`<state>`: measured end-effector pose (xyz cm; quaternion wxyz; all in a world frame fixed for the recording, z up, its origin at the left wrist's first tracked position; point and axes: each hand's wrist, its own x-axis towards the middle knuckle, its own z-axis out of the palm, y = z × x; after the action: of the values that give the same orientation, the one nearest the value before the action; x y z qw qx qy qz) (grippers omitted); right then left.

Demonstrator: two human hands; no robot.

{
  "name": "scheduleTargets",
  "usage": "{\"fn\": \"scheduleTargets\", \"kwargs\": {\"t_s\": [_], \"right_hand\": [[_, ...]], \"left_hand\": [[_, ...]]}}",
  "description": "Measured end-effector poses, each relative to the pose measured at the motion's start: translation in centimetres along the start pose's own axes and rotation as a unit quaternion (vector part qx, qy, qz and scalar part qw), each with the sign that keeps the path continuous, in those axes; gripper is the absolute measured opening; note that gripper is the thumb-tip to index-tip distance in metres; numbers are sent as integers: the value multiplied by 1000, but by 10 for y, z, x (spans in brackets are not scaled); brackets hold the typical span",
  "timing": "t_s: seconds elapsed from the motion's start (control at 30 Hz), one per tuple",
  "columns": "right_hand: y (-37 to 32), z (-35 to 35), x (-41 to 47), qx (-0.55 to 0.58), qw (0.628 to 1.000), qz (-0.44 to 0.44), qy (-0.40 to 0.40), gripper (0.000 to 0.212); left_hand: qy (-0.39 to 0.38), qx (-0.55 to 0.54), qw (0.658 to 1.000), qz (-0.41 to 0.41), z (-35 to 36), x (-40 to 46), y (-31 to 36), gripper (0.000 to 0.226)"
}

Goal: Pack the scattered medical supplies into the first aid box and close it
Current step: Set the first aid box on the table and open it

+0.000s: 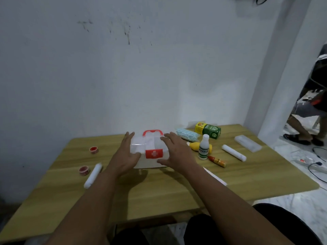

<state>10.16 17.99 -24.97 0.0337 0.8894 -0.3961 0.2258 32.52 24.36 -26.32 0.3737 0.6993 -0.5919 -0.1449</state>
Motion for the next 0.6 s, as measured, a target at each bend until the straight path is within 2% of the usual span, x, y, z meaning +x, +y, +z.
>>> {"fn": "scheduleTargets", "kwargs": {"t_s": [0.07, 0.13, 0.23, 0.37, 0.5, 0.6], "right_hand": [[1, 6, 0, -27, 999, -23, 22, 81], [5, 13, 2, -34, 998, -43, 40, 75], [14, 20, 1, -39, 995, -73, 50, 74], [17, 22, 5, 37, 991, -81, 104, 52], [17, 18, 9, 67, 991, -81, 89, 63], [18, 10, 18, 135, 988, -47, 57, 57]], "left_hand": [[-2, 13, 1000, 12, 3, -3, -5, 102], [4, 11, 1000, 20, 5, -3, -8, 112], [17, 2, 1000, 26, 7, -5, -8, 117], [53, -21, 998, 19, 11, -13, -3, 119], [63, -83, 995, 4, 12, -16, 2, 130], [39, -169, 985, -25, 8, -17, 3, 140]]}}
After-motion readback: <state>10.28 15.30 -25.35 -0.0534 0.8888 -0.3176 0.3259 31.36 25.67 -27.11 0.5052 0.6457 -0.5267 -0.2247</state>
